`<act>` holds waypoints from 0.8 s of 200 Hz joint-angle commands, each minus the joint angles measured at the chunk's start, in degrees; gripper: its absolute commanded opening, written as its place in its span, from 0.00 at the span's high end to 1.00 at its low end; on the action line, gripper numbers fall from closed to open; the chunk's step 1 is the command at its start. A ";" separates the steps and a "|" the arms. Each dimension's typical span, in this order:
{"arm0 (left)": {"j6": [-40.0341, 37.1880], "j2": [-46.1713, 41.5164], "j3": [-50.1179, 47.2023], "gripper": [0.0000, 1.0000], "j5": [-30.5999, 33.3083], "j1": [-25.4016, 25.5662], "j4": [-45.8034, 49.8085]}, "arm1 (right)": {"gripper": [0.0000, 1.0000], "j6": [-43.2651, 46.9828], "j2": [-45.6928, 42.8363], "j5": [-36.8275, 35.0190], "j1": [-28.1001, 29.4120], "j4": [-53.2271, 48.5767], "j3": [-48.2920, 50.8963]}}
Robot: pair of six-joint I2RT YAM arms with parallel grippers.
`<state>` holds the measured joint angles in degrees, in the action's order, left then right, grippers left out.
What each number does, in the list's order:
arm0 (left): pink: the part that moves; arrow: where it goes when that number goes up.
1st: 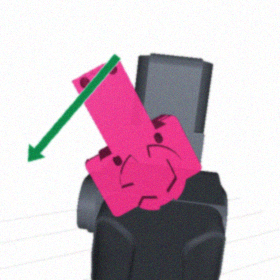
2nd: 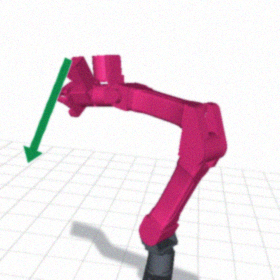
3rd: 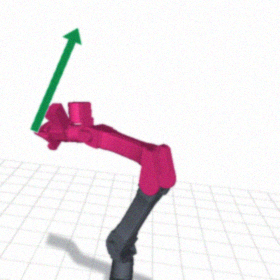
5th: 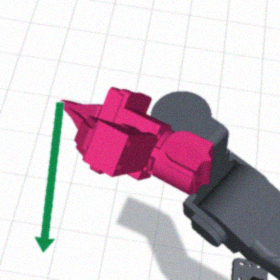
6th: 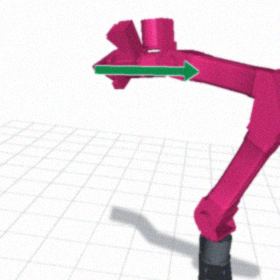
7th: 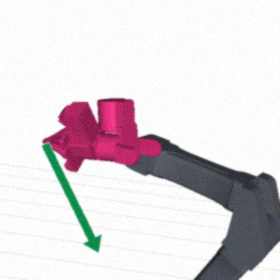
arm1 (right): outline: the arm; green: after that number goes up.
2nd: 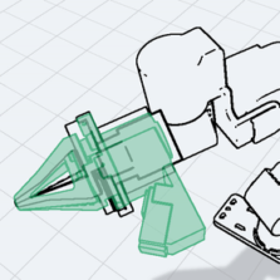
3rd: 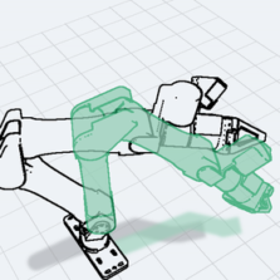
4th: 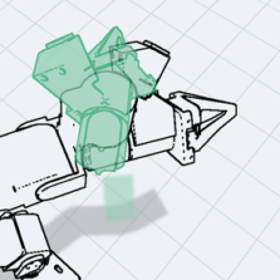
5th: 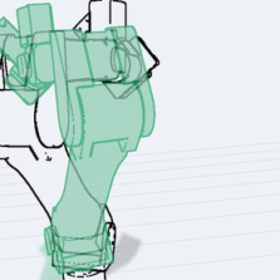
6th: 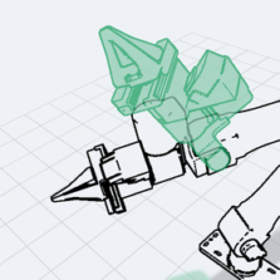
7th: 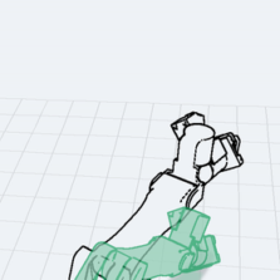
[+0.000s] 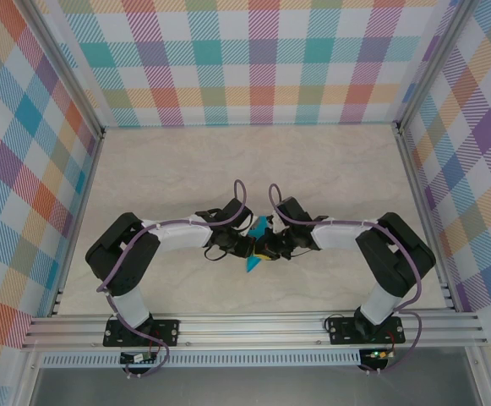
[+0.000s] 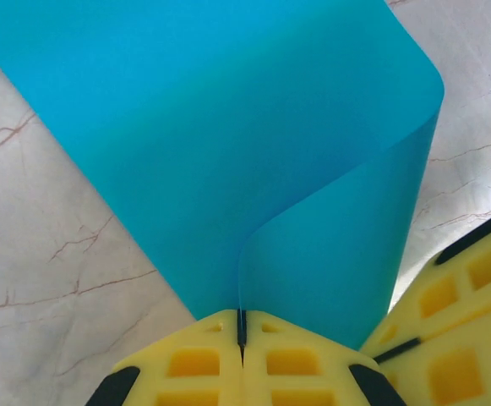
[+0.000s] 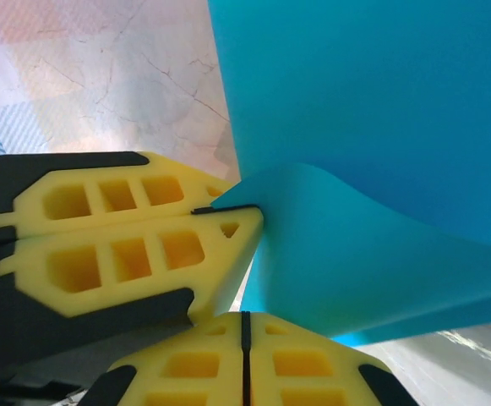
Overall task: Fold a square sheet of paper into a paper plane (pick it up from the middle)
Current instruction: Third fold the triangle at the center of the table.
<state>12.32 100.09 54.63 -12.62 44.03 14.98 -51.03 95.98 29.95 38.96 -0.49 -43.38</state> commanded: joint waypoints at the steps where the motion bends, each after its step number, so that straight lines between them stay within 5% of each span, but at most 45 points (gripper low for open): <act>1: -0.73 0.40 -0.52 0.96 0.23 -0.70 0.42 | 0.93 -2.45 0.97 -0.18 0.42 4.38 0.37; 160: -1.07 1.02 -0.75 0.96 -0.55 -0.72 0.44 | 0.90 -3.27 1.14 -4.03 0.41 3.75 3.63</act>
<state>12.32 100.09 54.59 -12.58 43.55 14.90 -53.80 97.10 27.62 39.07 4.80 -40.25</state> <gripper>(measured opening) 0.048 0.100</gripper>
